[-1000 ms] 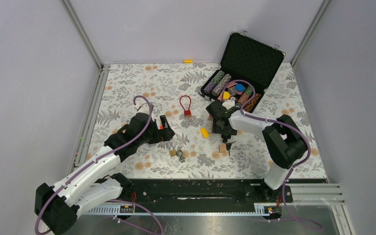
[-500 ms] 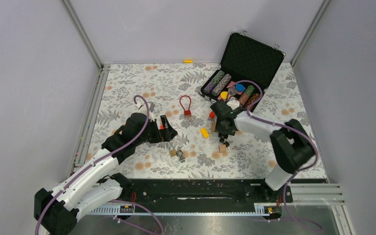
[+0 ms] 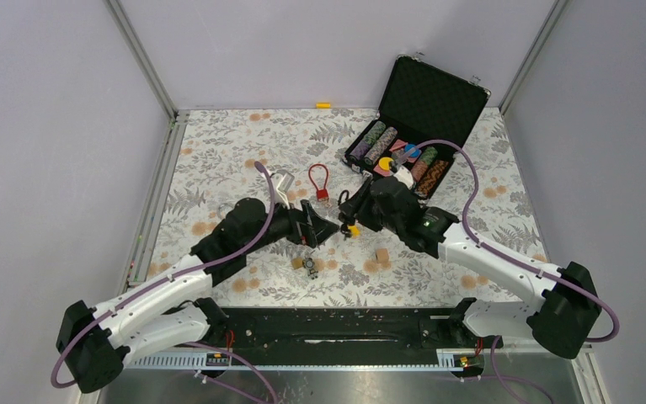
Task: Lock with the key
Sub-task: Lock the lock.
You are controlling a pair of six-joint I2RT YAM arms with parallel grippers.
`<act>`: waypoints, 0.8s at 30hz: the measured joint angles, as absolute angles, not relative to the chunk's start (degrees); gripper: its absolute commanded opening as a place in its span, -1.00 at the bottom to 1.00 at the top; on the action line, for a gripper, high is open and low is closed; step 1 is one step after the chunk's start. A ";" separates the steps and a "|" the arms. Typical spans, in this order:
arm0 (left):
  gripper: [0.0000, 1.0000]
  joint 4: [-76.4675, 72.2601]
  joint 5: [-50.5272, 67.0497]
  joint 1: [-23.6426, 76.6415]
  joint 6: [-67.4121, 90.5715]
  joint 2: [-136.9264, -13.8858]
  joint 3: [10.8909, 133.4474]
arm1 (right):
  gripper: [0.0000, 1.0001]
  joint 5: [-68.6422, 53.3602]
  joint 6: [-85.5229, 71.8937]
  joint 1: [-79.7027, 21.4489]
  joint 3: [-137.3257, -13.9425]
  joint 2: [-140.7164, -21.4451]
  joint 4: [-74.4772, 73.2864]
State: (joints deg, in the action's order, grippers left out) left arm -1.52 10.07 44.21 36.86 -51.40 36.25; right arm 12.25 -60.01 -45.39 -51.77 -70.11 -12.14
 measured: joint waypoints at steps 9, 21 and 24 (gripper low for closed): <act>0.64 -6.15 5.13 49.39 37.04 -56.31 36.18 | -0.21 12.99 -66.15 -50.59 -54.11 -69.80 -11.51; 0.09 -14.68 -5.98 52.71 40.05 -57.67 34.22 | -0.21 12.84 -73.30 -51.37 -54.15 -69.41 -11.00; 0.00 -14.74 -8.05 53.08 40.66 -58.52 34.22 | -0.21 12.73 -74.78 -51.44 -54.15 -69.19 -10.70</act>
State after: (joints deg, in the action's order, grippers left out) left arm -14.74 -8.05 53.08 40.66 -58.52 34.22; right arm 12.73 -74.78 -51.44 -54.15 -69.19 -10.70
